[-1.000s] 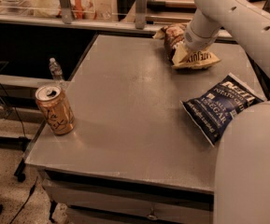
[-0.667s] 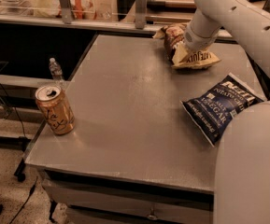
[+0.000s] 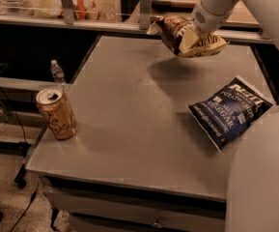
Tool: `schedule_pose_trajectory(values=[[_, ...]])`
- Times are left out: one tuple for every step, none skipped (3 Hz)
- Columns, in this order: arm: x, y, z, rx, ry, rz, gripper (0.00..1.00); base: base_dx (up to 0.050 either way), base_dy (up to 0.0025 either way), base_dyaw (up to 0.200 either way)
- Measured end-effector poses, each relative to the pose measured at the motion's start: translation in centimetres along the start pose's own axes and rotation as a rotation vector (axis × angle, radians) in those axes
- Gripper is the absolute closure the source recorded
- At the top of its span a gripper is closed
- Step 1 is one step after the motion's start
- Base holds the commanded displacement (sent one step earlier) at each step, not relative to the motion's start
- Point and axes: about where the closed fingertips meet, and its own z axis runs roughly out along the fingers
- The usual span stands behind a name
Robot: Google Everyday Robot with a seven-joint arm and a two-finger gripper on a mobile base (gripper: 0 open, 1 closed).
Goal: Pick brown chip bag
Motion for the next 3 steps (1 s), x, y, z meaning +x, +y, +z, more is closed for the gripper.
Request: schedule_pose_trajectory(values=[[-1.1, 0.4, -3.4, 0.002, -0.025, -0.081, 1.00, 0.000, 0.00000, 0.000], [-1.7, 0.8, -5.3, -0.010, -0.039, -0.134, 1.00, 0.000, 0.00000, 0.000], [-1.9, 1.3, -6.0, -0.041, -0.041, -0.173, 1.00, 0.000, 0.00000, 0.000]])
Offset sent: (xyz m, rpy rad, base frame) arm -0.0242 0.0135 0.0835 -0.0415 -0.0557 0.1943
